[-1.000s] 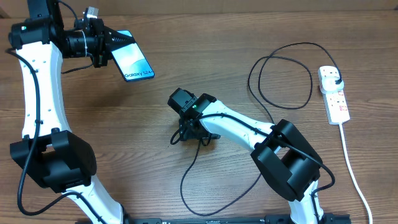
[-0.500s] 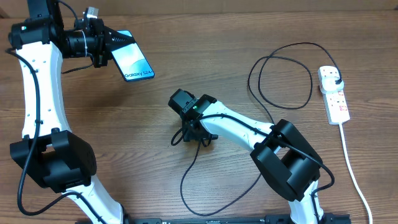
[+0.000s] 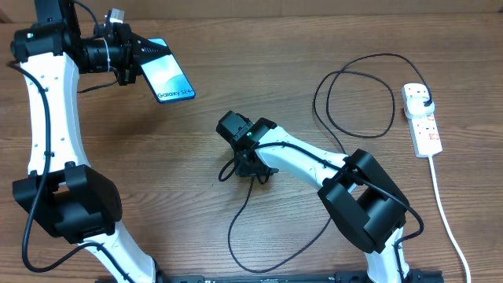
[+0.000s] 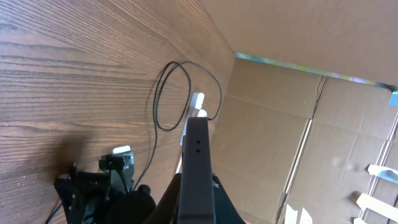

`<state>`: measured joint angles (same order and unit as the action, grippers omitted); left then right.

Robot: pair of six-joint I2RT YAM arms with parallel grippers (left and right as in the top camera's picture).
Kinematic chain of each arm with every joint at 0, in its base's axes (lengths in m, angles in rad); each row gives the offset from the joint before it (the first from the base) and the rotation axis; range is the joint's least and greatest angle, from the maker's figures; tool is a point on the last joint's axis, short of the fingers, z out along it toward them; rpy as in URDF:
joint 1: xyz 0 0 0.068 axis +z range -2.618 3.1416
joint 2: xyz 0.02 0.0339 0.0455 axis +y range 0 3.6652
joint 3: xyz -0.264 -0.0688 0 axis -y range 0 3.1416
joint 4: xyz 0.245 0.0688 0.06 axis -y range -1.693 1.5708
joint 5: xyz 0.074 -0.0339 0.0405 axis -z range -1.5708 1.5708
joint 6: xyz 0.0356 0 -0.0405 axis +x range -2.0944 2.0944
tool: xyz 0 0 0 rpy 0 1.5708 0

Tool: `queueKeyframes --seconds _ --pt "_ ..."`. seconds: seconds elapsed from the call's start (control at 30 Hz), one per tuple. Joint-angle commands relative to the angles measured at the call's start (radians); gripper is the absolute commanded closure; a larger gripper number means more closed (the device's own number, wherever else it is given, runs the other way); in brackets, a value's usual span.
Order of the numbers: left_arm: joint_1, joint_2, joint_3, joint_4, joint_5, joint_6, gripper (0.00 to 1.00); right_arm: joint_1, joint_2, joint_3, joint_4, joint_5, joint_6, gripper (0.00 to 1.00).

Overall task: Plug charger to phone and switch on socket
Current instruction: 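Close the right gripper on the USB-C plug end of the cable, then lift the plug with the right gripper toward the phone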

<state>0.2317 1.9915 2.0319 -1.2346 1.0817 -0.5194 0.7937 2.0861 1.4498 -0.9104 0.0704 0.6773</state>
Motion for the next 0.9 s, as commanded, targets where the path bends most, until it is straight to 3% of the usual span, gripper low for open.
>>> queueKeyframes --seconds 0.0,0.27,0.7,0.8,0.87 --pt "0.010 -0.024 0.014 0.000 0.045 0.019 0.96 -0.004 0.016 -0.024 0.002 0.010 0.003 0.74" --pt "0.010 -0.024 0.014 -0.008 0.045 0.019 0.96 -0.004 0.016 -0.024 0.002 0.007 0.003 0.96" --pt "0.011 -0.024 0.014 -0.015 0.047 0.017 0.96 -0.059 0.006 0.031 -0.056 -0.021 0.033 0.96" --pt "0.011 -0.024 0.014 -0.009 0.068 0.013 0.96 -0.114 0.002 0.041 -0.054 -0.100 0.032 0.96" --pt "0.011 -0.024 0.014 0.014 0.091 0.006 0.96 -0.188 0.001 0.050 -0.037 -0.259 0.013 0.96"
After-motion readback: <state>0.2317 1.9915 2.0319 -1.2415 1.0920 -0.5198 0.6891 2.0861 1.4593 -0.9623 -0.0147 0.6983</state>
